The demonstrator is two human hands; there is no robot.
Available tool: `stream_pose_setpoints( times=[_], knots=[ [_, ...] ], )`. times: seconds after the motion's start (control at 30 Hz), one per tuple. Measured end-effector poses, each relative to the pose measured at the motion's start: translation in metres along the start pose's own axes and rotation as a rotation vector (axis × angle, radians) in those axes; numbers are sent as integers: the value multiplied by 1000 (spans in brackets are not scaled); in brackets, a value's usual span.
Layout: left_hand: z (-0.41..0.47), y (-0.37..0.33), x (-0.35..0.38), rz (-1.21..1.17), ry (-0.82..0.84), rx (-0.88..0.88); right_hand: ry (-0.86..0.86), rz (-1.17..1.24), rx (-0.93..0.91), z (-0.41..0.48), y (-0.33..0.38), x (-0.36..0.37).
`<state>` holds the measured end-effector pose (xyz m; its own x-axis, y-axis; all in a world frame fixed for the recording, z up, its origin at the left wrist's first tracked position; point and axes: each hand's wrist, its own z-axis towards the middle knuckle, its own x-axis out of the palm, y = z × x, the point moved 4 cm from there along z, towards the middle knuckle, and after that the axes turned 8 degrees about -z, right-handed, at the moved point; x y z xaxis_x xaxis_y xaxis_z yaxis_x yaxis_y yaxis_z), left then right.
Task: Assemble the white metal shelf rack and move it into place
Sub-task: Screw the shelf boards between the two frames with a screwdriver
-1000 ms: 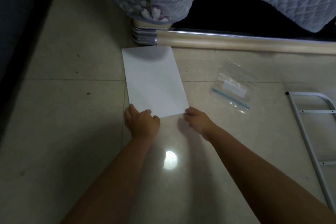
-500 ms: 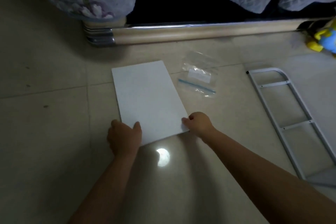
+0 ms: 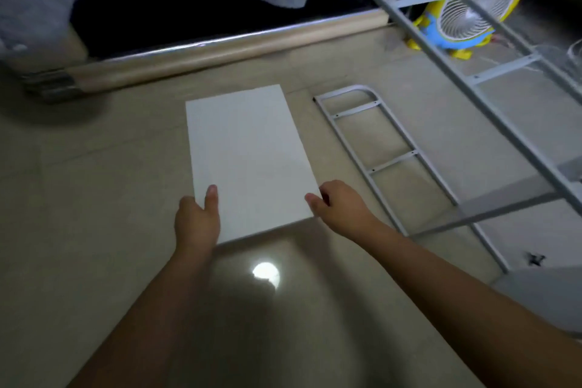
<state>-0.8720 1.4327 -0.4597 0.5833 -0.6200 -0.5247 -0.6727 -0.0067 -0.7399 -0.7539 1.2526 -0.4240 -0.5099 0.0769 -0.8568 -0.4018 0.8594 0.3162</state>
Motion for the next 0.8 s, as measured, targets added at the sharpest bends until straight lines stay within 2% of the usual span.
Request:
stream_pose_setpoints(
  times=[0.07,0.17,0.2,0.23,0.3,0.43,0.6,0.8],
  knots=[
    [-12,-12,19,-6,79,-21,-182,-194,-63,-20,-13,-33],
    [-30,-22,46,-71,174,-75,-741,-454,-211,-60,-30,-90],
    [-35,-25,54,-98,200,-100,-872,-524,-205,-68,-38,-104],
    [-41,-27,59,-121,224,-134,-931,-582,-150,-73,-50,-114],
    [-49,-28,69,-180,256,-210,-874,-618,48,-77,-70,-130],
    [-66,-42,74,-408,379,-326,-549,-582,377,-74,-104,-140],
    [-86,-65,66,-576,451,-439,-512,-353,356,-68,-124,-162],
    [-114,-91,63,-698,515,-552,-613,-421,202,-90,-134,-169]
  ],
)
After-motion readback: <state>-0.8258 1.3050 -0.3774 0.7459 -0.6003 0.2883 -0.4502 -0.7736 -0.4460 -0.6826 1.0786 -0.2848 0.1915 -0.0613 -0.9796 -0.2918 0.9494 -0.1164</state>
